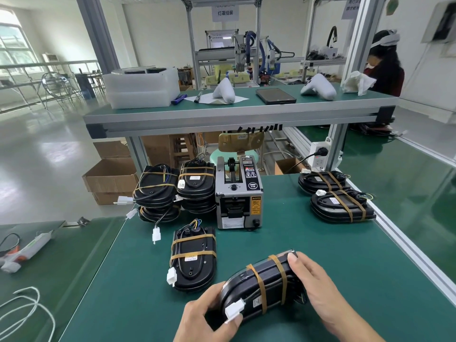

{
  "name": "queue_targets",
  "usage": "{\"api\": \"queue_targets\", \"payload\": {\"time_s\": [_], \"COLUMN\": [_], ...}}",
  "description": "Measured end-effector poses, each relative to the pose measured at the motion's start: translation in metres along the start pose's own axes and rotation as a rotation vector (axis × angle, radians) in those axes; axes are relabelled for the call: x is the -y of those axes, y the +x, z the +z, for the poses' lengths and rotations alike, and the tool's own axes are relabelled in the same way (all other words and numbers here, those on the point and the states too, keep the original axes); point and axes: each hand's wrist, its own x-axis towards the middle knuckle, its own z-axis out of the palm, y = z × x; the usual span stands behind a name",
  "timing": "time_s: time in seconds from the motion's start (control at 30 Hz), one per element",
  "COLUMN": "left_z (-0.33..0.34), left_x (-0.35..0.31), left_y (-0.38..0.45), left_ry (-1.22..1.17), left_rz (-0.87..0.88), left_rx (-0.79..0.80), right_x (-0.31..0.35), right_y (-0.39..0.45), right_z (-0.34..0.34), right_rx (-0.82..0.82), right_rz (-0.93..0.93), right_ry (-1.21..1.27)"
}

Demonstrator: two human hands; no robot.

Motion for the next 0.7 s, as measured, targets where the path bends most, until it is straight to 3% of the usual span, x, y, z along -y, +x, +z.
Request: {"api": "queue_targets", "payload": {"time_s": [0.3,0.7], "left_z": [-0.004,-0.007], "left_x": [-0.001,-0.004], "left_y": [-0.001,-0.001], "left_ry": [-0.028,-0.102], "left_rz": [0.019,-0.005], "left_rx": [0.037,0.074], "right_x": [0.025,0.121], "right_y": [0.000,-0.010], "right_z": [0.005,0.045], "right_rx": [0.029,0.014], "right_rz": [-0.073,-0.329], "right_ry": [-0.081,-1.080]}}
